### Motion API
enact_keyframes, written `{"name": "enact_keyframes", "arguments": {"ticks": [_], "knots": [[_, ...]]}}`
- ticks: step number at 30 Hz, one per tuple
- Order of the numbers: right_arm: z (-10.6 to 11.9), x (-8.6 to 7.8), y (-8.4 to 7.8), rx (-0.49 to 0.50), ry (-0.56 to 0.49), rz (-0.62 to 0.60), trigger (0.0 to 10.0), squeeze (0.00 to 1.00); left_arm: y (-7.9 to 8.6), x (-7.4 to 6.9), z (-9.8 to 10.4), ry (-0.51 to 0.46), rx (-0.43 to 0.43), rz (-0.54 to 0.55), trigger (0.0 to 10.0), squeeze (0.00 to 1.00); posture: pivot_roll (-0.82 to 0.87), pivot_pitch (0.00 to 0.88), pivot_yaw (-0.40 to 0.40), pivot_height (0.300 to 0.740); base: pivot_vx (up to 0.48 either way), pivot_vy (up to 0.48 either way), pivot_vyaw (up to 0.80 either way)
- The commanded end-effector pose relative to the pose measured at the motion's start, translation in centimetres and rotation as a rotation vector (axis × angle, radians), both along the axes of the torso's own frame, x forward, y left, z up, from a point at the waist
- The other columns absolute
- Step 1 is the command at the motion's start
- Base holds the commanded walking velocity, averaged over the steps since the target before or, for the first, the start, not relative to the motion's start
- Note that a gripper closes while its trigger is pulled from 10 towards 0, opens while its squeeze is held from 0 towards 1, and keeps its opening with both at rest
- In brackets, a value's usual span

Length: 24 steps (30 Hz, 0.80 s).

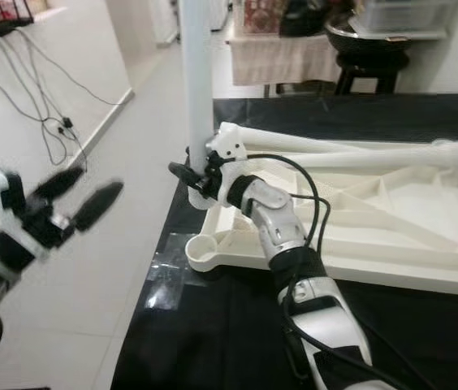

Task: Building children table

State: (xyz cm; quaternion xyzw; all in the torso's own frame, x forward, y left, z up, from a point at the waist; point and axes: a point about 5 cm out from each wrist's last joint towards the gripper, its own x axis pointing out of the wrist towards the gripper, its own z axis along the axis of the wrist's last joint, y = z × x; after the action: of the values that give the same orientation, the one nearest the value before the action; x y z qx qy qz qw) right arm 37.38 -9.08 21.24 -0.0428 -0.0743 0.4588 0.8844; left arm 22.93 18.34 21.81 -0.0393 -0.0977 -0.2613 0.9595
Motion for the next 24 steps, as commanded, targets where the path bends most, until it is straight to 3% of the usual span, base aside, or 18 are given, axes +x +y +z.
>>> {"name": "enact_keyframes", "arguments": {"ticks": [1,4,5,6,7,9,12,13,14,19,24], "knots": [[0.4,-0.6,1.0,-0.001,-0.024,0.147,10.0,0.0,-1.5,-1.2,-1.1,0.055,0.043,-0.056,10.0,0.0,0.06,0.192,0.076,0.74,0.0,0.0,0.0],[0.5,-1.0,1.1,-0.015,-0.032,0.213,10.0,0.0,-2.2,-2.0,-1.6,0.082,0.056,-0.082,10.0,0.0,0.07,0.218,0.077,0.74,0.0,0.0,0.0],[0.6,-1.6,1.2,-0.019,-0.026,0.328,10.0,0.0,-3.4,-3.2,-2.5,0.12,0.093,-0.137,10.0,0.0,0.08,0.241,0.08,0.74,0.0,0.0,0.0],[0.6,-1.6,1.2,-0.019,-0.026,0.328,10.0,0.0,-3.4,-3.2,-2.5,0.12,0.093,-0.137,10.0,0.0,0.08,0.241,0.08,0.74,0.0,0.0,0.0],[0.8,-2.0,1.2,-0.019,-0.023,0.417,10.0,0.0,-4.2,-4.2,-3.2,0.15,0.123,-0.177,10.0,0.0,0.08,0.247,0.082,0.74,0.0,0.0,0.0],[0.8,-2.0,1.2,-0.019,-0.023,0.417,10.0,0.0,-4.2,-4.2,-3.2,0.15,0.123,-0.177,10.0,0.0,0.08,0.247,0.082,0.74,0.0,0.0,0.0],[1.5,-2.6,0.6,-0.004,-0.017,0.553,10.0,0.0,-5.3,-6.2,-4.4,0.203,0.206,-0.226,10.0,0.0,0.12,0.31,0.094,0.74,0.0,0.0,0.0],[1.5,-2.6,0.6,-0.004,-0.017,0.553,10.0,0.0,-5.3,-6.2,-4.4,0.203,0.206,-0.226,10.0,0.0,0.12,0.31,0.094,0.74,0.0,0.0,0.0],[1.4,-2.9,0.5,-0.038,-0.025,0.597,10.0,0.0,-5.4,-7.2,-4.9,0.231,0.241,-0.228,10.0,0.0,0.13,0.337,0.109,0.74,0.0,0.0,0.0],[1.8,-3.1,-0.2,-0.122,-0.044,0.678,10.0,0.0,-5.9,-9.2,-4.6,0.257,0.271,-0.219,10.0,0.0,0.15,0.401,0.127,0.74,0.0,0.0,0.0],[2.6,-3.1,-1.1,-0.166,-0.072,0.715,10.0,0.0,-6.0,-10.1,-4.2,0.255,0.277,-0.216,10.0,0.0,0.17,0.425,0.135,0.74,0.0,0.0,0.0]]}}
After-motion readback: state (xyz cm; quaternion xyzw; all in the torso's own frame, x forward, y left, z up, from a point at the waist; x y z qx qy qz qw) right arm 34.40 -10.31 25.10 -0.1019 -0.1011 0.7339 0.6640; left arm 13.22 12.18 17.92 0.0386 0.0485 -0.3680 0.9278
